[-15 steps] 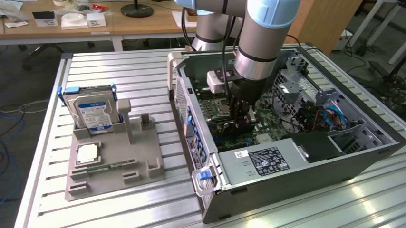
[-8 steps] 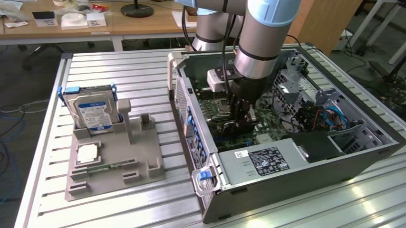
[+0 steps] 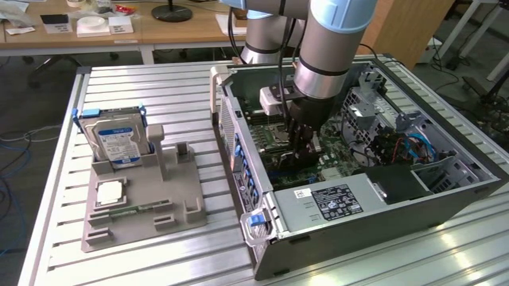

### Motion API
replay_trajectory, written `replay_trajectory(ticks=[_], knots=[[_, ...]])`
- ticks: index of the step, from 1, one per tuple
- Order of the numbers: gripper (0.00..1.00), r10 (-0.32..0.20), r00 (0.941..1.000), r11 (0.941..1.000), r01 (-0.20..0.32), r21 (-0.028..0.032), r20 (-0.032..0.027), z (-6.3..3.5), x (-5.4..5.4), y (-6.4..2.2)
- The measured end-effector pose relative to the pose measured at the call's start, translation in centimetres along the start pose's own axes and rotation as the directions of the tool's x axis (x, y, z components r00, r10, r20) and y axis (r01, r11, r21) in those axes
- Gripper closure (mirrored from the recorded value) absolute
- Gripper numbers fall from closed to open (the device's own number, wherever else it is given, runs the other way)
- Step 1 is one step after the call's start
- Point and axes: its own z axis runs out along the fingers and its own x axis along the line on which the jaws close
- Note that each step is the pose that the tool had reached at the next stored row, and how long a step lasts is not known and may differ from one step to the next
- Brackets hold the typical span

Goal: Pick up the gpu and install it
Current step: 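Insert the gpu into the slot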

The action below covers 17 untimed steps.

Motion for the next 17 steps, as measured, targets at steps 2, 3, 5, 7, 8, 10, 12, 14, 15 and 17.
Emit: replay_trajectory(ticks=[2, 3, 5, 7, 8, 10, 12, 14, 15, 17], knots=[[0.74, 0.000, 1.0000, 1.0000, 0.000, 0.0000, 0.0000, 0.00, 0.00, 0.00], [0.74, 0.000, 1.0000, 1.0000, 0.000, 0.0000, 0.0000, 0.00, 0.00, 0.00], [0.74, 0.000, 1.0000, 1.0000, 0.000, 0.0000, 0.0000, 0.00, 0.00, 0.00], [0.74, 0.000, 1.0000, 1.0000, 0.000, 0.0000, 0.0000, 0.00, 0.00, 0.00], [0.74, 0.000, 1.0000, 1.0000, 0.000, 0.0000, 0.0001, 0.00, 0.00, 0.00], [0.74, 0.000, 1.0000, 1.0000, 0.000, 0.0000, 0.0000, 0.00, 0.00, 0.00], [0.74, 0.000, 1.0000, 1.0000, 0.000, 0.0000, 0.0000, 0.01, 0.00, 0.00], [0.74, 0.000, 1.0000, 1.0000, 0.000, -0.0001, -0.0001, 0.06, 0.01, 0.01], [0.74, 0.000, 1.0000, 1.0000, 0.000, -0.0002, -0.0001, 0.06, 0.01, 0.01], [0.74, 0.000, 1.0000, 1.0000, 0.000, 0.0000, 0.0001, 0.08, 0.00, 0.02]])
